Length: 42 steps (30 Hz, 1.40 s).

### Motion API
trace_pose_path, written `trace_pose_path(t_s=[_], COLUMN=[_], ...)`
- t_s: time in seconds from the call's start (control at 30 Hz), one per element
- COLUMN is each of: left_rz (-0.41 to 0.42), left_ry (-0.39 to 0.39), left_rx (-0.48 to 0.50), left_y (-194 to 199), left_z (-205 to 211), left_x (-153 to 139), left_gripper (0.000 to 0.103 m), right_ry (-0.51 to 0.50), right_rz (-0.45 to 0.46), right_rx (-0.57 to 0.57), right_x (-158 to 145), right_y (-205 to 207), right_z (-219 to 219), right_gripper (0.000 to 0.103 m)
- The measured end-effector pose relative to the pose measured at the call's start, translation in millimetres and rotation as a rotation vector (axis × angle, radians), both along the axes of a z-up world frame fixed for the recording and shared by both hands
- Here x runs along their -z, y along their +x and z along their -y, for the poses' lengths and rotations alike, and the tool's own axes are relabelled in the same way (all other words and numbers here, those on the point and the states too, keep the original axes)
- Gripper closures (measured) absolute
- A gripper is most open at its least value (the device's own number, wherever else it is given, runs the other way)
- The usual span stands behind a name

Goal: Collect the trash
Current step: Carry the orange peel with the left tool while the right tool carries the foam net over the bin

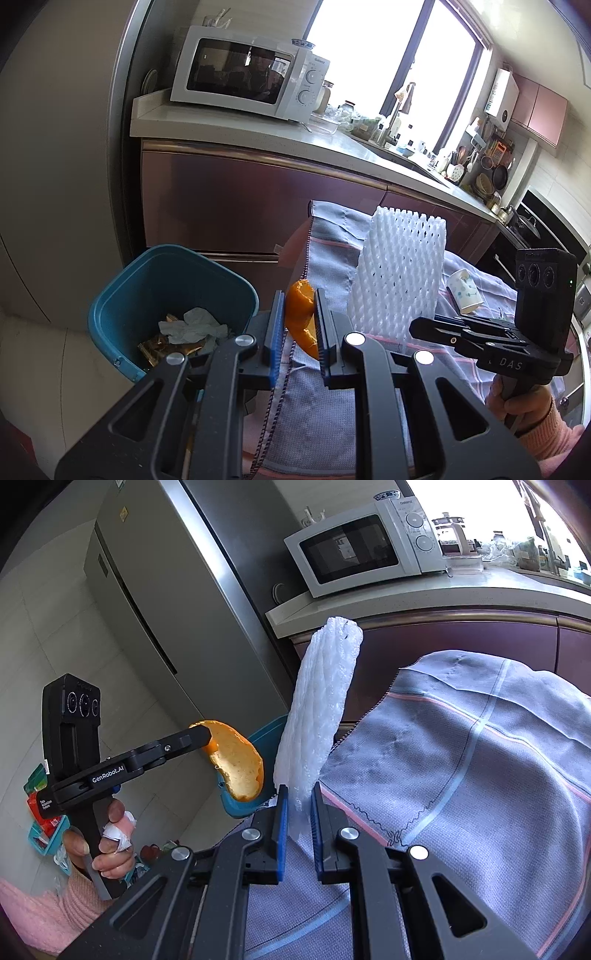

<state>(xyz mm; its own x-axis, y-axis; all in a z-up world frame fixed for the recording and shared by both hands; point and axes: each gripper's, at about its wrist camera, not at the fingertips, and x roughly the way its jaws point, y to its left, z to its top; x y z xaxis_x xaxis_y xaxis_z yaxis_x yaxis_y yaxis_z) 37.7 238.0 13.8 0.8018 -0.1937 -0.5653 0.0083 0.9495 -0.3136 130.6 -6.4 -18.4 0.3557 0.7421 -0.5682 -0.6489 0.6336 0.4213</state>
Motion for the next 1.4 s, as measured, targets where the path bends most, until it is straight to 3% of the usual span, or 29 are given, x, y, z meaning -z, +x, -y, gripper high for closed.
trace_pose_path(t_s=[1.4], left_rz=[-0.043], left_ry=[-0.01], left_rx=[-0.175], left_y=[9.8], left_z=[-66.5], left_x=[24.3], left_gripper=[0.087], right_ry=[-0.101], right_rz=[-0.053], right_rx=[-0.163], right_x=[22.8], right_y=[38.0], right_z=[-95.7], right_gripper=[0.093])
